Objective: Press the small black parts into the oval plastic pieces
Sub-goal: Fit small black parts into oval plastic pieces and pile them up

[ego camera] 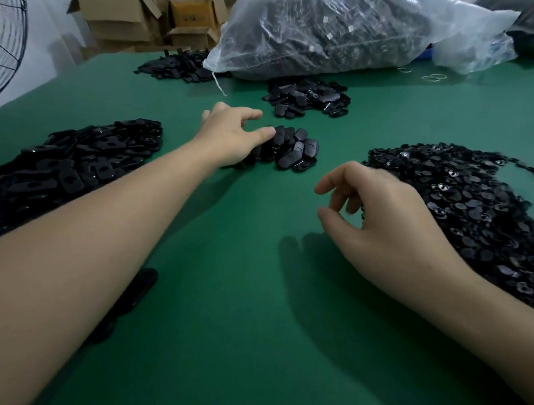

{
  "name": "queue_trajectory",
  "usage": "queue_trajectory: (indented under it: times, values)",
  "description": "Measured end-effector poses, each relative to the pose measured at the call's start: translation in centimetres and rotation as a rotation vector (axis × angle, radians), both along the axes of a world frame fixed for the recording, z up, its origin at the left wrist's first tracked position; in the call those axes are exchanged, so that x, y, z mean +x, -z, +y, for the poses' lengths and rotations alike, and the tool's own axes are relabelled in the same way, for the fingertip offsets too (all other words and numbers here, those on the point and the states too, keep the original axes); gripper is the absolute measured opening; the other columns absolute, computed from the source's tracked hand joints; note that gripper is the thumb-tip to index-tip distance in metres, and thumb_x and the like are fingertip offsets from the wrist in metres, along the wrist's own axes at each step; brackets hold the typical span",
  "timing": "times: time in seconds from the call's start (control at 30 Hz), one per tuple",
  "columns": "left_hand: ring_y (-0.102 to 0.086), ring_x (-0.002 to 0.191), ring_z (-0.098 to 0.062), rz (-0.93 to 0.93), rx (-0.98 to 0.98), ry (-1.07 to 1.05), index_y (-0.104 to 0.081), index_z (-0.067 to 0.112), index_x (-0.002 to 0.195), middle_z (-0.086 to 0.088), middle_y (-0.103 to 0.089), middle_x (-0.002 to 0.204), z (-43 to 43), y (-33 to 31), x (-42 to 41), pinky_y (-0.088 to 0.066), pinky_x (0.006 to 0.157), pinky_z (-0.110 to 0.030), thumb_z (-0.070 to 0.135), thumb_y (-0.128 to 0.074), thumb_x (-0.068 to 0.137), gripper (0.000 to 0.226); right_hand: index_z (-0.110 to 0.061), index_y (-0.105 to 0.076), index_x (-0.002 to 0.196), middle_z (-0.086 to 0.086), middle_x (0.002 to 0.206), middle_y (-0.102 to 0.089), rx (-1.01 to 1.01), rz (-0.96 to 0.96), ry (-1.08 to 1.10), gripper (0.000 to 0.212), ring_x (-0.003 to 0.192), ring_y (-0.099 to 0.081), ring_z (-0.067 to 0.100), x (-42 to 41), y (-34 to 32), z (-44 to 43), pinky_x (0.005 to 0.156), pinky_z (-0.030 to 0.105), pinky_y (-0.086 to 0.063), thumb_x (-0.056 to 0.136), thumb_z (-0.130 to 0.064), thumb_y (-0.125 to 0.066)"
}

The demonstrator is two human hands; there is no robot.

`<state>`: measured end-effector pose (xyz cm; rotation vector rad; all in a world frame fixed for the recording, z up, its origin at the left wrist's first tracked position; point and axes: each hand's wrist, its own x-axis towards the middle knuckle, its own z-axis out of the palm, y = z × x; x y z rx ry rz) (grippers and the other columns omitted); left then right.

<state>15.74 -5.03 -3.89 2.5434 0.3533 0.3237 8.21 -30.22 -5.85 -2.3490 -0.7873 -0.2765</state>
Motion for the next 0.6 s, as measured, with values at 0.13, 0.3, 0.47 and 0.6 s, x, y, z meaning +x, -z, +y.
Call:
queue_trajectory:
  times: [0.13,0.3,0.47,0.6]
  values:
    - [-0.055,0.123,-0.015,0.023,-0.057,0.043,-0.063,0.028,0.138,0.005,-0.061,0.139,1.4,-1.8,-2.5,-0.036,0.097,-0.028,0.045,-0.054,0.104,0.039,-0.022,-0.057,0.135,-0.003,0.129,-0.055,-0.414,-0.155,0.191,0.048,0.133,-0.039,0.022,1.5,-0.5,-0.7,0.106,0.050,-0.030,0.096,-0.050,-0.052]
    - [-0.061,0.119,-0.019,0.361,0.291,0.063,-0.070,0.031,0.127,0.004,-0.067,0.131,4.9,-3.9,-5.7,-0.044,0.108,-0.034,0.029,-0.060,0.102,0.027,-0.018,-0.046,0.146,-0.007,0.157,-0.039,-0.562,-0.043,0.178,0.064,0.156,-0.006,0.015,2.2,0.1,-0.3,0.119,0.065,-0.003,0.102,-0.058,-0.025]
    - [-0.060,0.108,-0.026,0.394,0.455,-0.076,-0.071,0.027,0.126,-0.004,-0.069,0.123,9.0,-4.3,-6.8,-0.048,0.101,-0.037,0.018,-0.067,0.098,0.029,-0.021,-0.057,0.135,-0.006,0.145,-0.053,-0.567,-0.054,0.173,0.053,0.153,-0.020,0.014,2.3,0.3,-0.4,0.119,0.067,-0.004,0.103,-0.052,-0.028]
    - [-0.058,0.103,-0.027,0.477,0.494,-0.091,-0.073,0.028,0.123,-0.003,-0.063,0.109,10.0,-3.5,-6.9,-0.050,0.097,-0.039,0.020,-0.073,0.094,0.030,-0.018,-0.055,0.139,-0.002,0.148,-0.051,-0.547,-0.078,0.211,0.053,0.151,-0.025,0.016,2.4,0.1,-0.4,0.118,0.068,-0.009,0.102,-0.050,-0.034]
